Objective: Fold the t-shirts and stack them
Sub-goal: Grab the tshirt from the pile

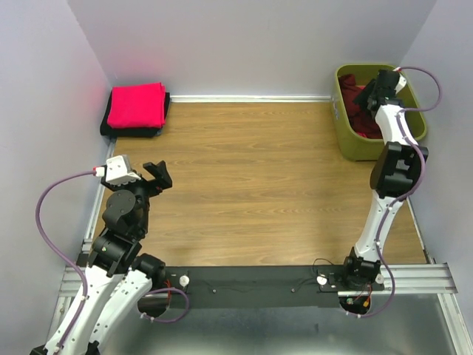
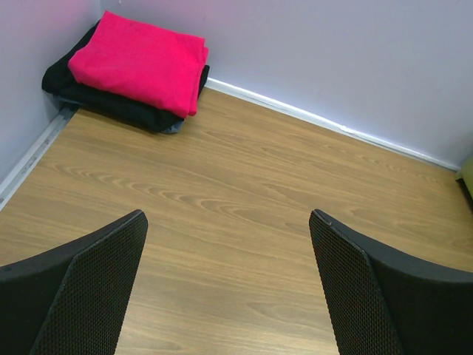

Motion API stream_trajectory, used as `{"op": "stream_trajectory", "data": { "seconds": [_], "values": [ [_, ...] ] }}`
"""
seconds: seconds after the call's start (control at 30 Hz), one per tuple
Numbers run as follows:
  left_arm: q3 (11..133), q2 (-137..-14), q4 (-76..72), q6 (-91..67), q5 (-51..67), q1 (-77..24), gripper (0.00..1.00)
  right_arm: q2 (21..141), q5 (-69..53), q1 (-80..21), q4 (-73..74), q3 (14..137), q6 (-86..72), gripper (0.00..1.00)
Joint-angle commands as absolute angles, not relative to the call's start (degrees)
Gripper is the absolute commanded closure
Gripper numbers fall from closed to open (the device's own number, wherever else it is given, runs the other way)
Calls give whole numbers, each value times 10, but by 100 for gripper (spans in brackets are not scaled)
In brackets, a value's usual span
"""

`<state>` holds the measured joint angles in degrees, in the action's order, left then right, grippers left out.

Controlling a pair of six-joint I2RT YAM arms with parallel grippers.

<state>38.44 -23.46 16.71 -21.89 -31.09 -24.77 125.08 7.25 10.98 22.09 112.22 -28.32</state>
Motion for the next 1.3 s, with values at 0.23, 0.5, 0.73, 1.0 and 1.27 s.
{"op": "stream_trajectory", "data": {
  "seconds": [0.23, 0.5, 0.73, 1.0, 1.27],
  "values": [
    [379, -243, 154, -220, -304, -249, 2, 1373, 51, 115, 209, 1223, -383, 48],
    [379, -248, 152, -218, -300, -249, 2, 1317, 46, 115, 205, 1206, -330, 100],
    [378, -247, 149, -213, -294, -249, 2, 1178, 42, 115, 206, 1172, -268, 99],
    [379, -244, 149, -210, -291, -248, 2, 1029, -68, 114, 207, 1171, -200, 99],
    [379, -240, 147, -209, -290, -249, 2, 948, -228, 63, 206, 1225, -195, 99]
  ]
}}
